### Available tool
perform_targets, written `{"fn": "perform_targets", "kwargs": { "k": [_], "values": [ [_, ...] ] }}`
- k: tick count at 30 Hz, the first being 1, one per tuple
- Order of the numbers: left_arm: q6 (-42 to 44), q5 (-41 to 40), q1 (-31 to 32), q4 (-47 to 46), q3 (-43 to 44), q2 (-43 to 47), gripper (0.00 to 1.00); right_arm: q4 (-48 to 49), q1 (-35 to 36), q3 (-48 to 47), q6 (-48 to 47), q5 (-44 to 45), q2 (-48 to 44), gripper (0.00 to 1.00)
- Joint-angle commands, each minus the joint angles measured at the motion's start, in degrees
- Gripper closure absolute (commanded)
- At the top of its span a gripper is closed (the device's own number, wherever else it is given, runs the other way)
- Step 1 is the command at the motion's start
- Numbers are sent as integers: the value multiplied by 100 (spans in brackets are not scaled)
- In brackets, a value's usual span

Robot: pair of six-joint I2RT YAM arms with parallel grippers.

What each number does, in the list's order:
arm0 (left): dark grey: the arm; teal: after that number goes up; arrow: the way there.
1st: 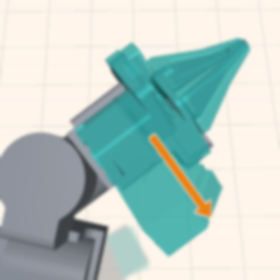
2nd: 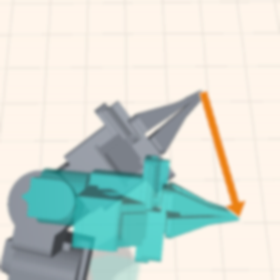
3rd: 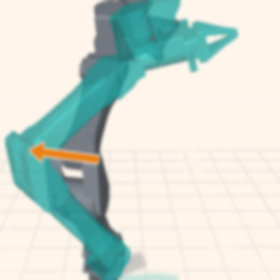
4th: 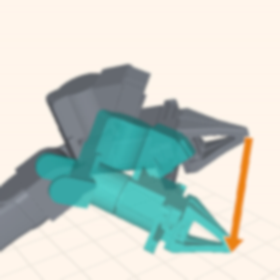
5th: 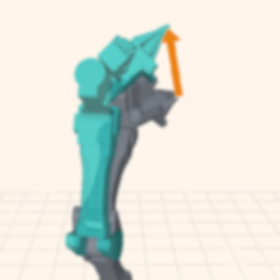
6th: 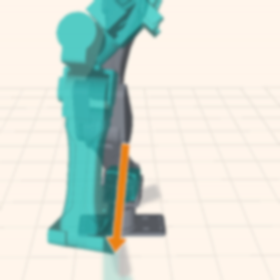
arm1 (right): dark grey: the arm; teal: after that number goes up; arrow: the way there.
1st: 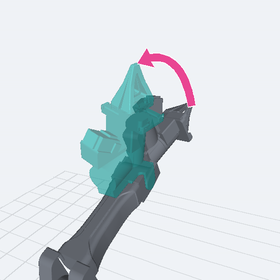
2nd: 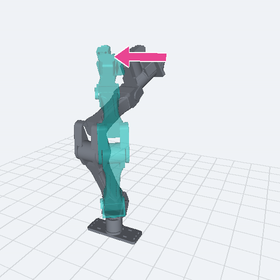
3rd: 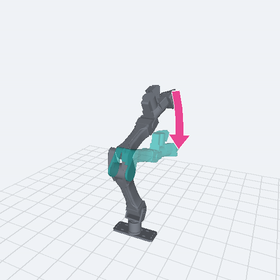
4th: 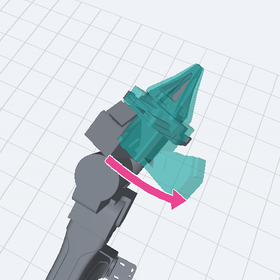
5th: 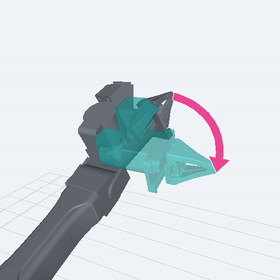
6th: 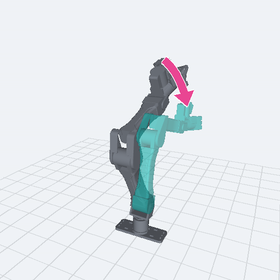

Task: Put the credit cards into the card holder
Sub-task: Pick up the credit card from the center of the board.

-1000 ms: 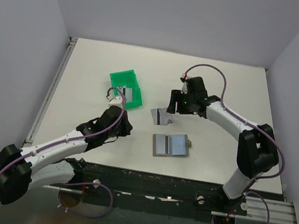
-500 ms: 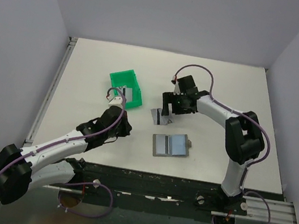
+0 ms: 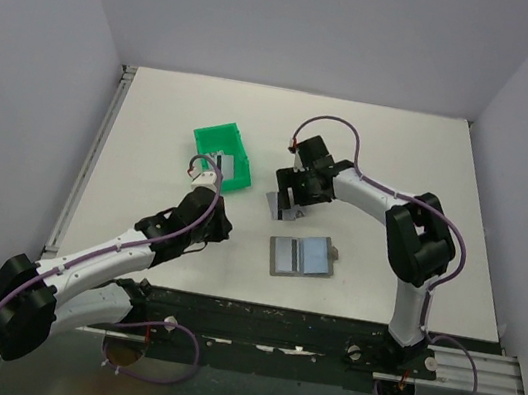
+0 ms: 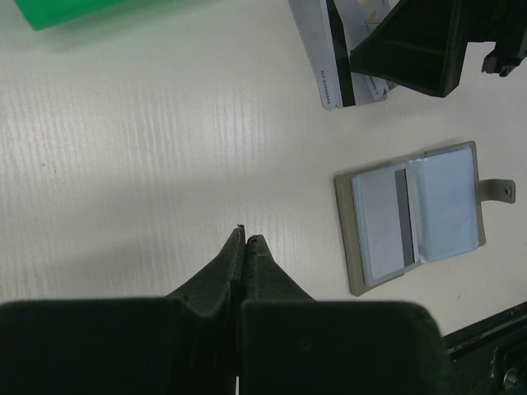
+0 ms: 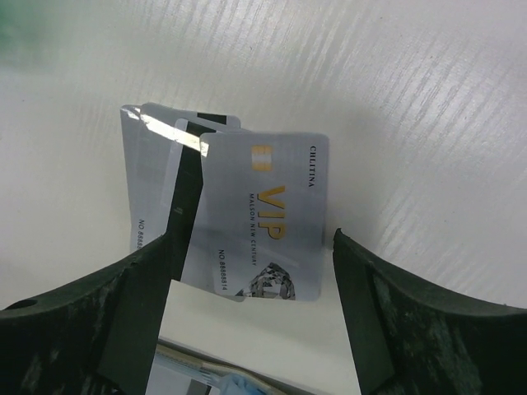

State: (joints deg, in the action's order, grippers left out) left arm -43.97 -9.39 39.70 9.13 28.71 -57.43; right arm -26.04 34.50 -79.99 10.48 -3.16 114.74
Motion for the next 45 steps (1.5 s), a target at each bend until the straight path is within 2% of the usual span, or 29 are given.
{"fn": "perform_targets", "kwargs": {
  "k": [1, 9, 23, 33, 45],
  "values": [
    [2, 51, -33, 19, 29, 39, 100, -323, -5, 36, 7, 281, 189, 17],
    [-7, 69, -33, 2, 56, -14, 100, -366, 83, 36, -151, 254, 242, 32],
    [-59, 77, -33, -16, 3, -32, 100, -568, 452, -87, -433, 527, 339, 40],
    [-139, 95, -33, -42, -102, 12, 100, -656, 619, -88, -573, 694, 392, 56],
    [-139, 86, -33, -51, -120, -40, 100, -358, 953, 352, -652, 88, 163, 60]
  ]
}}
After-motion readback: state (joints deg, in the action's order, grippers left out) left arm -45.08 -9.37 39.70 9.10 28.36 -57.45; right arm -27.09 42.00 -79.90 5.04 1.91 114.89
